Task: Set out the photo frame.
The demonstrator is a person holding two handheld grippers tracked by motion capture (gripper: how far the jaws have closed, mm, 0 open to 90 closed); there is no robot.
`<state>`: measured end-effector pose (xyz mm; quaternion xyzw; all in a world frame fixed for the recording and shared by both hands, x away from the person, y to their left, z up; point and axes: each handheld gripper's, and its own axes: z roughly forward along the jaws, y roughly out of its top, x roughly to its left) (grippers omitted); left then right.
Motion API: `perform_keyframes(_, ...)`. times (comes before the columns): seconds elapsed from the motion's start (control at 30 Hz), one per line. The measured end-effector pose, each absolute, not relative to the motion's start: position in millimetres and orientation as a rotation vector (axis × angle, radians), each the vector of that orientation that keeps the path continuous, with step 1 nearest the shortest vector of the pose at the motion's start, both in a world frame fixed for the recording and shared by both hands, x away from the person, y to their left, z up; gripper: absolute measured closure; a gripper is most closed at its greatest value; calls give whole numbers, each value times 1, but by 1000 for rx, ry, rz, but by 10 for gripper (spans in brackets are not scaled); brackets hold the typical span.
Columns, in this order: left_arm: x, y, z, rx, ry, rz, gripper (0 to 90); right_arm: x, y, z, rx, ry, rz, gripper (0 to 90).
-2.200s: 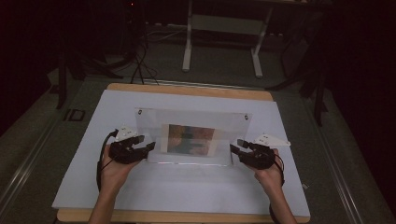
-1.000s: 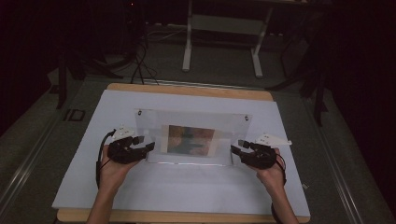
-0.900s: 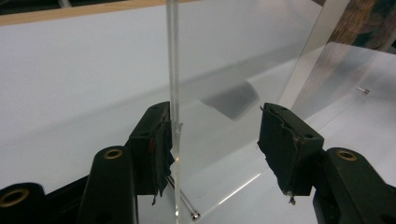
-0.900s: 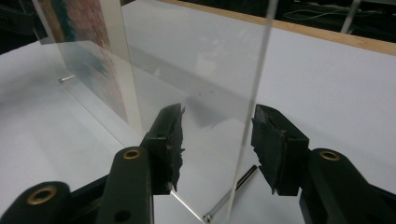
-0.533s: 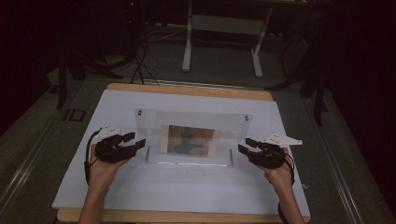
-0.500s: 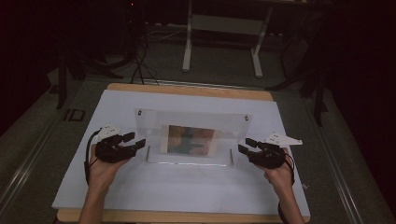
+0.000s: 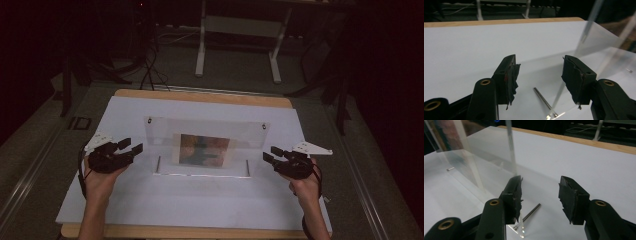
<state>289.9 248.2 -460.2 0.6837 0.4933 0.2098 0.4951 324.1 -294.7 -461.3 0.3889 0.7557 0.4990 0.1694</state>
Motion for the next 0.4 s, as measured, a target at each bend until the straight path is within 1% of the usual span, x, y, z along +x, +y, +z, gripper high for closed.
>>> perform_keyframes(0.23,295,252,-471,1647,1243,504,456,329,-302,-468,1165,2135,1398,527)
perform_keyframes(0.4,301,251,-481,1675,1274,511,458,333,-308,-475,1208,2128,1381,531)
